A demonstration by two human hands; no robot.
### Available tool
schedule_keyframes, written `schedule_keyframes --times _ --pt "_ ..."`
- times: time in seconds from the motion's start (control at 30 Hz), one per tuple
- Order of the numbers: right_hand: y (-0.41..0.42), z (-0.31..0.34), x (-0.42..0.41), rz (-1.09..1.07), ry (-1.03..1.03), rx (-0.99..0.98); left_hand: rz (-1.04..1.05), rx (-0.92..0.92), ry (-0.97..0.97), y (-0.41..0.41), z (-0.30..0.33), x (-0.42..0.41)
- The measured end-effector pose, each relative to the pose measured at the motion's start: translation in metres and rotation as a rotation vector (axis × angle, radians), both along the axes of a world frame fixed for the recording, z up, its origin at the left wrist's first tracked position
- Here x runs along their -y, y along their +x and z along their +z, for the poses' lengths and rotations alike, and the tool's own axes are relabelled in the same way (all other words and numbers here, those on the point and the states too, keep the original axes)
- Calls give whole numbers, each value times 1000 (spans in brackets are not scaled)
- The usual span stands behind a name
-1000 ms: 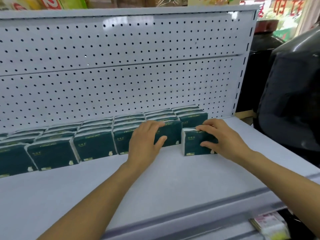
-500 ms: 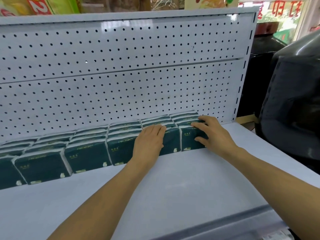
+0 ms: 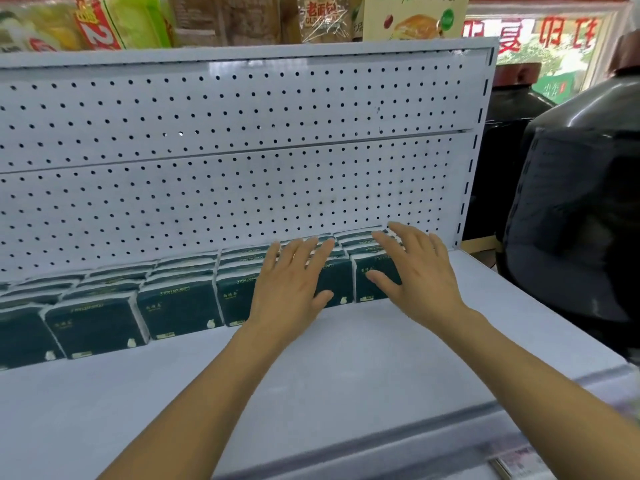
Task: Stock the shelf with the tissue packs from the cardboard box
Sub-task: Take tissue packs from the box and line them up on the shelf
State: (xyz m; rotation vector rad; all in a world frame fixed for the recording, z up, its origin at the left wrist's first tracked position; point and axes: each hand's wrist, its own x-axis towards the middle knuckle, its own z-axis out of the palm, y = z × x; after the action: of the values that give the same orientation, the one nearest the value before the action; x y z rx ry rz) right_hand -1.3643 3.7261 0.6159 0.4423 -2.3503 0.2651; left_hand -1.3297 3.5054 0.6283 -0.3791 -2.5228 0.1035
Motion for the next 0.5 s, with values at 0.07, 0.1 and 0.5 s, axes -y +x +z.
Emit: schedule_keyframes --times 0.07,0.1,0.5 --pt "26 2 7 59 -28 -63 -14 -83 44 27 -2 3" --pt "40 1 12 88 -29 -91 -19 -114 90 42 -4 6" --pt "172 -50 96 383 45 -65 248 -107 232 233 -69 66"
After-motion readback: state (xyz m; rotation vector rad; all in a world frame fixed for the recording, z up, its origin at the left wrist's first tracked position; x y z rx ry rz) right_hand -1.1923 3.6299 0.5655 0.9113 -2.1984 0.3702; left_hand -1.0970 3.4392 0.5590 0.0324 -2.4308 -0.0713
